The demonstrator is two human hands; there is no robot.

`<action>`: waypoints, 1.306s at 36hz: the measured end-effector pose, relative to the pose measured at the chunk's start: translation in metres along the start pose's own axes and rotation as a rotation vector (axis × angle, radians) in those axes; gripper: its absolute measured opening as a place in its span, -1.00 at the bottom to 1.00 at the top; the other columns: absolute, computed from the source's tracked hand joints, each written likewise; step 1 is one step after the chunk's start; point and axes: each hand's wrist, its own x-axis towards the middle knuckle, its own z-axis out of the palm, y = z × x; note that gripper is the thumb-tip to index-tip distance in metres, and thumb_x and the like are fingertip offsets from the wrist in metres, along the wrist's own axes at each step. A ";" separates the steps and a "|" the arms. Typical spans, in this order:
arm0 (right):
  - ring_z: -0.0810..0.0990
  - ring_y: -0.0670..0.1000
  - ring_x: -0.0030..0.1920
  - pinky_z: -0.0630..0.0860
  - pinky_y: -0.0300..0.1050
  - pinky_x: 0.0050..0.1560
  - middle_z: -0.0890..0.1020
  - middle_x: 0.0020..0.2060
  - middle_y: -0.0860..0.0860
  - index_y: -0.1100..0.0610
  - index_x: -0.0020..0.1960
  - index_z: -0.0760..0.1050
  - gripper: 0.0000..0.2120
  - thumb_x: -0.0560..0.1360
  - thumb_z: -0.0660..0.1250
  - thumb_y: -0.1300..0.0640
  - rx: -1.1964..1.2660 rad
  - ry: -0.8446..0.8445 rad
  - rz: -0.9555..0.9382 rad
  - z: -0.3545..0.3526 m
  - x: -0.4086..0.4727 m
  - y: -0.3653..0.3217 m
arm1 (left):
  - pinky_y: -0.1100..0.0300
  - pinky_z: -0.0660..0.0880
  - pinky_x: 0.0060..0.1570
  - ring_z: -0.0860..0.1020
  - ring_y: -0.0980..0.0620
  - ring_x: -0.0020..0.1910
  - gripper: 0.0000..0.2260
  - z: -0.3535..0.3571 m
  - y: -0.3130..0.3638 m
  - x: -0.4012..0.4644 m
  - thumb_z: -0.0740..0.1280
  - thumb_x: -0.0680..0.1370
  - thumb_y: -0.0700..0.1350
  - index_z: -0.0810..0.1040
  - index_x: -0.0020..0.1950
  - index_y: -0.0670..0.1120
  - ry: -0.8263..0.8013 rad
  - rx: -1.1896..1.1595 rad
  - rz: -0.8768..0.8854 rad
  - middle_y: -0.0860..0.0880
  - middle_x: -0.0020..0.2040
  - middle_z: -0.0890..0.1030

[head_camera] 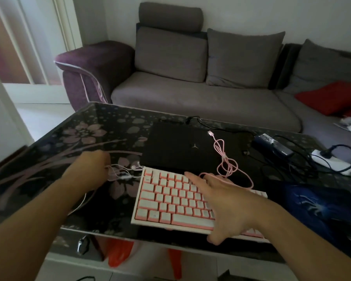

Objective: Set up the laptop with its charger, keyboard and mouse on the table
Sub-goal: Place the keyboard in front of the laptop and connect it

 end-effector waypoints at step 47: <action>0.29 -0.16 0.54 0.33 0.07 0.55 0.25 0.58 -0.31 -0.25 0.62 0.23 -0.07 0.37 0.61 -0.18 0.227 -0.196 -0.107 -0.031 -0.003 -0.001 | -0.02 0.36 0.49 0.24 0.06 0.50 0.26 0.009 0.134 -0.044 0.60 0.24 0.39 -0.13 0.70 0.17 -0.534 0.120 0.627 0.14 0.52 0.20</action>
